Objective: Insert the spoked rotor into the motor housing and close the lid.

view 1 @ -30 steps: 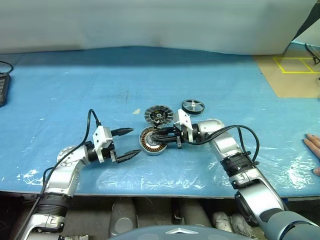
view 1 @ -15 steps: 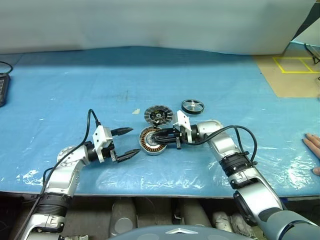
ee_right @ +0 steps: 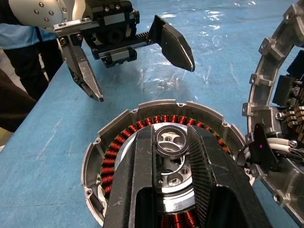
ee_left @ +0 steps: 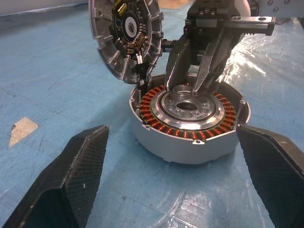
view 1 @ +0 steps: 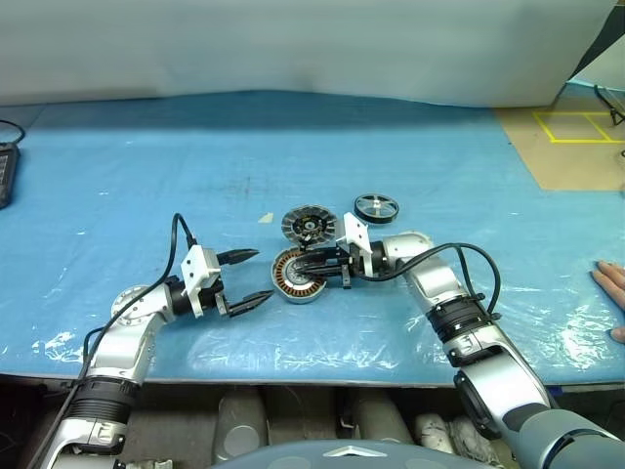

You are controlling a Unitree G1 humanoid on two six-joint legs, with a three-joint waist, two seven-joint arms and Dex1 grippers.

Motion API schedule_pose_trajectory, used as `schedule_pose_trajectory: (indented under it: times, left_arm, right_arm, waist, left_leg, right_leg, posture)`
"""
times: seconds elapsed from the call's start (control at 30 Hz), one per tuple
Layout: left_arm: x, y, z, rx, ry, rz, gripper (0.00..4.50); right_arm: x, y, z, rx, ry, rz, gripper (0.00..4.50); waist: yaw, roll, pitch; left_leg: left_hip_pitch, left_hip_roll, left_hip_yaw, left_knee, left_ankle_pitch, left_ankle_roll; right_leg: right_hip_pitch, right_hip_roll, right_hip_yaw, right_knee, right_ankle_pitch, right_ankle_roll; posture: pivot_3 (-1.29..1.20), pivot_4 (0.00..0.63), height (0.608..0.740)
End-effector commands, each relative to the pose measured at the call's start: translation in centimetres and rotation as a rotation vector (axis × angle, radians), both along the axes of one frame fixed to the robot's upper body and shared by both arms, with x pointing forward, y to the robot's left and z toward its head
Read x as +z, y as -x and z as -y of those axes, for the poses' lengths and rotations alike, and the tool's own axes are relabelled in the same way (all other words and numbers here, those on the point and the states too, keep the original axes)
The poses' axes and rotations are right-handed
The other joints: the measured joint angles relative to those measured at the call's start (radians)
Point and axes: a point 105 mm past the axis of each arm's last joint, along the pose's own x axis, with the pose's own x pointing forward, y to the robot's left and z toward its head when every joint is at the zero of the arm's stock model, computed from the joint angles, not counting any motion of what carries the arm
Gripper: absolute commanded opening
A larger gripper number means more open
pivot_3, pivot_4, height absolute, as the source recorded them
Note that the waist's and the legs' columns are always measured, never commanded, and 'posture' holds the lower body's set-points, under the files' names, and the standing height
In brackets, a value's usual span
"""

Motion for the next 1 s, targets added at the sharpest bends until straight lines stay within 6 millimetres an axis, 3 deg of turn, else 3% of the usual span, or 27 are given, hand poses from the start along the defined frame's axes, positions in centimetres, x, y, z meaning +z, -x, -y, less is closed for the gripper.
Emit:
schedule_pose_trajectory:
  times: [0.03, 0.17, 0.33, 0.7, 0.8, 0.97, 1.0]
  left_arm:
    - [0.66, 0.01, -0.32, 0.004, -0.005, 0.036, 4.50]
    - [0.65, -0.02, -0.39, 0.006, -0.010, 0.038, 4.50]
    - [0.62, -0.04, -0.46, 0.008, -0.011, 0.037, 4.50]
    - [0.46, -0.09, -0.52, 0.011, -0.014, 0.035, 4.50]
    - [0.43, -0.11, -0.51, 0.012, -0.014, 0.036, 4.50]
    - [0.43, -0.13, -0.53, 0.015, -0.014, 0.037, 4.50]
    - [0.43, -0.13, -0.53, 0.015, -0.013, 0.037, 4.50]
  right_arm:
    - [1.10, 0.13, -0.51, 0.033, -0.005, 0.035, 0.53]
    - [1.15, 0.28, -0.50, 0.038, -0.004, 0.029, 0.53]
    - [1.36, 0.37, -0.61, 0.039, -0.005, 0.034, 2.24]
    - [1.69, 0.55, -0.74, 0.044, -0.012, 0.035, 2.24]
    - [1.77, 0.59, -0.79, 0.045, -0.018, 0.029, 1.66]
    - [1.85, 0.49, -0.91, 0.042, -0.025, 0.017, 0.03]
    - [1.86, 0.47, -0.93, 0.041, -0.025, 0.018, 0.03]
  waist:
    - [0.000, 0.000, 0.000]
    - [0.000, 0.000, 0.000]
    - [0.000, 0.000, 0.000]
    - [0.000, 0.000, 0.000]
    - [0.000, 0.000, 0.000]
    - [0.000, 0.000, 0.000]
    - [0.000, 0.000, 0.000]
  left_leg:
    - [0.000, 0.000, 0.000, 0.000, 0.000, 0.000]
    - [0.000, 0.000, 0.000, 0.000, 0.000, 0.000]
    - [0.000, 0.000, 0.000, 0.000, 0.000, 0.000]
    - [0.000, 0.000, 0.000, 0.000, 0.000, 0.000]
    - [0.000, 0.000, 0.000, 0.000, 0.000, 0.000]
    - [0.000, 0.000, 0.000, 0.000, 0.000, 0.000]
    - [0.000, 0.000, 0.000, 0.000, 0.000, 0.000]
  right_leg:
    - [0.000, 0.000, 0.000, 0.000, 0.000, 0.000]
    - [0.000, 0.000, 0.000, 0.000, 0.000, 0.000]
    - [0.000, 0.000, 0.000, 0.000, 0.000, 0.000]
    - [0.000, 0.000, 0.000, 0.000, 0.000, 0.000]
    - [0.000, 0.000, 0.000, 0.000, 0.000, 0.000]
    - [0.000, 0.000, 0.000, 0.000, 0.000, 0.000]
    - [0.000, 0.000, 0.000, 0.000, 0.000, 0.000]
  posture:
    - [0.00, 0.150, 0.740]
    - [0.00, 0.150, 0.740]
    - [0.00, 0.150, 0.740]
    - [0.00, 0.150, 0.740]
    - [0.00, 0.150, 0.740]
    - [0.00, 0.150, 0.740]
    - [0.00, 0.150, 0.740]
